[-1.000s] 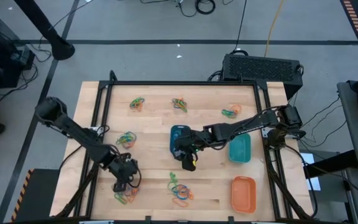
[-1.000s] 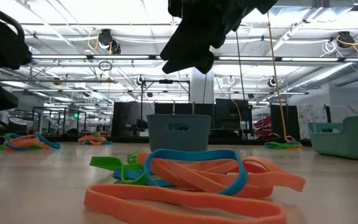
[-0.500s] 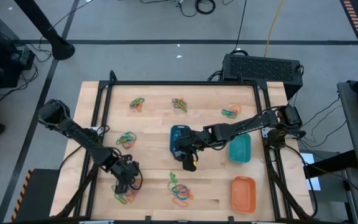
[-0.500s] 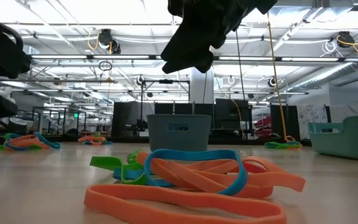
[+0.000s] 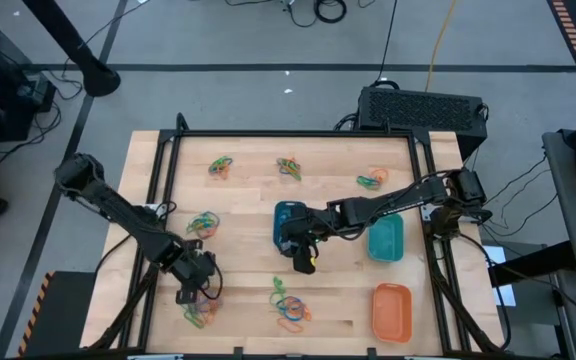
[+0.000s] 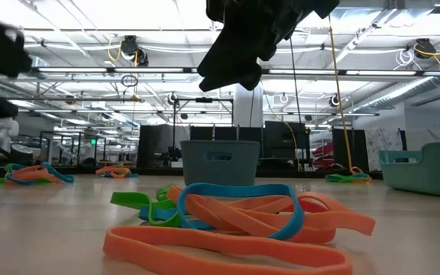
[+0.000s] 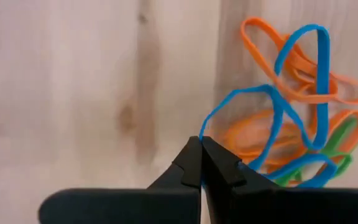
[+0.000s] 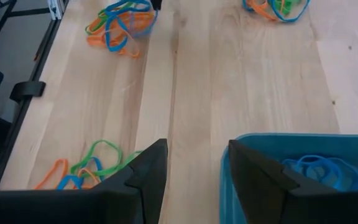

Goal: Sort rubber bands into baskets
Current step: Put the blue rubberband into the blue bin

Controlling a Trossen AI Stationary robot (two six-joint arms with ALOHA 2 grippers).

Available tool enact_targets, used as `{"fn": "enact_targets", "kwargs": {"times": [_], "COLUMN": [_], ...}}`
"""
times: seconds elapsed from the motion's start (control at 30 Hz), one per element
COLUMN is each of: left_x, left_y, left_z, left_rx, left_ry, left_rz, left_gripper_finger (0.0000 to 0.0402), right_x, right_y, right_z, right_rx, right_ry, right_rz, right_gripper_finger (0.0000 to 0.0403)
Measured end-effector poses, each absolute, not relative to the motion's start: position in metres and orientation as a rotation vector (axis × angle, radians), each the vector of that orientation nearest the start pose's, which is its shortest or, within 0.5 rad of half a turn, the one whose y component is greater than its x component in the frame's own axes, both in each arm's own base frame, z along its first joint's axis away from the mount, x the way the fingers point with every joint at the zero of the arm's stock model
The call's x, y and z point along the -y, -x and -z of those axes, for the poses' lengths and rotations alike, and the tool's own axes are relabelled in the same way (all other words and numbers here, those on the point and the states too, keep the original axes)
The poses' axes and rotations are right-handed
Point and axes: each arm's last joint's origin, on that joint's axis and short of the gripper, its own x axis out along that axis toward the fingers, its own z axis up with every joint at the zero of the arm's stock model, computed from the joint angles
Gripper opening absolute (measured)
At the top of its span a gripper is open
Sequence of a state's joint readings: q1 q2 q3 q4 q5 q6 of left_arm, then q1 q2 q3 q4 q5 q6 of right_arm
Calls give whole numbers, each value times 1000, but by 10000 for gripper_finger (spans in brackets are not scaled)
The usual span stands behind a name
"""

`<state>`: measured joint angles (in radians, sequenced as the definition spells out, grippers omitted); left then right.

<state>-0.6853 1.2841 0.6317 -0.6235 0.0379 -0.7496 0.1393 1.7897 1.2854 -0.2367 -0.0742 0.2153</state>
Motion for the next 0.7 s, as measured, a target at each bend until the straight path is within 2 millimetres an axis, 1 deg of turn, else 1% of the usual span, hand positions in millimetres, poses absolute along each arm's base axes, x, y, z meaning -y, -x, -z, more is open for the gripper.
{"fn": "enact_targets", "kwargs": {"times": [0.1, 0.2, 0.33, 0.47, 0.53, 0.63, 0.7], "left_x": [126, 120, 112, 104, 100, 93, 88], "left_y": [-158, -157, -159, -169, -178, -189, -195], "left_z": [-181, -194, -208, -222, -232, -242, -246], "left_rx": [-1282, -1218, -1113, -937, -825, -695, -645], "left_ry": [197, 199, 228, 287, 308, 300, 287], "left_rz": [93, 59, 16, -41, -46, -43, -47], "left_gripper_finger": [2, 2, 1, 1, 1, 0, 0], "right_x": [-53, -50, -49, -49, -50, -50, -48], "right_y": [-389, -390, -396, -403, -405, -410, -411], "right_z": [-230, -231, -238, -242, -244, -245, -244], "right_rx": [-757, -741, -652, -549, -512, -455, -449], "right_ry": [-184, -188, -194, -158, -127, -99, -103], "right_rz": [-115, -110, -116, -139, -152, -162, -160], "right_gripper_finger": [162, 162, 162, 162, 162, 162, 162]}}
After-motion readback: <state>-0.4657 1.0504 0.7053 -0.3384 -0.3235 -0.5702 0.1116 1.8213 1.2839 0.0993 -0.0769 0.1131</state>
